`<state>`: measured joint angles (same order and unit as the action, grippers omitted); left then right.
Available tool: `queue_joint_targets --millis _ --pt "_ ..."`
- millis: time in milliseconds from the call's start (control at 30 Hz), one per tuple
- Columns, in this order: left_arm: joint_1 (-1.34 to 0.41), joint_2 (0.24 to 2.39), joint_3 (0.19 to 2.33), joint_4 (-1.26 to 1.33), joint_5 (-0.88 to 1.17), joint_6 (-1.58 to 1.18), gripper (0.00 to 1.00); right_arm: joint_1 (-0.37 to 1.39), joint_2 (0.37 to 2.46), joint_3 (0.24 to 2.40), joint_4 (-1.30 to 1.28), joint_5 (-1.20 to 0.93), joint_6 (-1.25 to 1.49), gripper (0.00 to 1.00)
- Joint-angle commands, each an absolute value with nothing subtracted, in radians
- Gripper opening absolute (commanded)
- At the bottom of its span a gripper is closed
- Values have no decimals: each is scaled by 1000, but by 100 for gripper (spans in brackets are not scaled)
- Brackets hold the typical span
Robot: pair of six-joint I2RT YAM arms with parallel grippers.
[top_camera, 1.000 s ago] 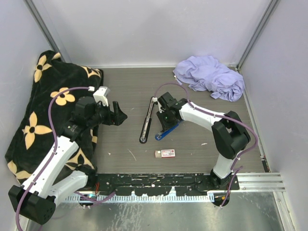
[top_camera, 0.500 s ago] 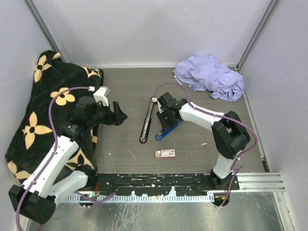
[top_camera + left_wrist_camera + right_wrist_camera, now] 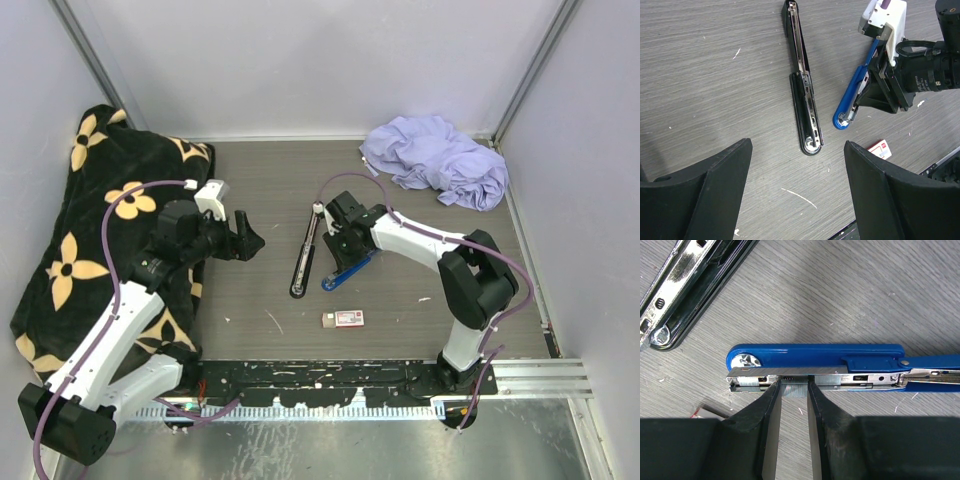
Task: Load the staples into the stapler
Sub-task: Install the staple into the stapler.
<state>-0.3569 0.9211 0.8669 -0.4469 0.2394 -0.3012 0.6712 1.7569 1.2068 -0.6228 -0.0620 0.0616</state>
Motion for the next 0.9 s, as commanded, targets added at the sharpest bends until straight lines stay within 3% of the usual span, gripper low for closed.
queue_joint_targets --millis 0,867 --pt "-351 920 882 -425 245 -292 77 676 1759 1251 -613 -48 38 25" --pt "-351 920 882 -425 248 -294 77 675 1774 1246 -613 -61 37 25"
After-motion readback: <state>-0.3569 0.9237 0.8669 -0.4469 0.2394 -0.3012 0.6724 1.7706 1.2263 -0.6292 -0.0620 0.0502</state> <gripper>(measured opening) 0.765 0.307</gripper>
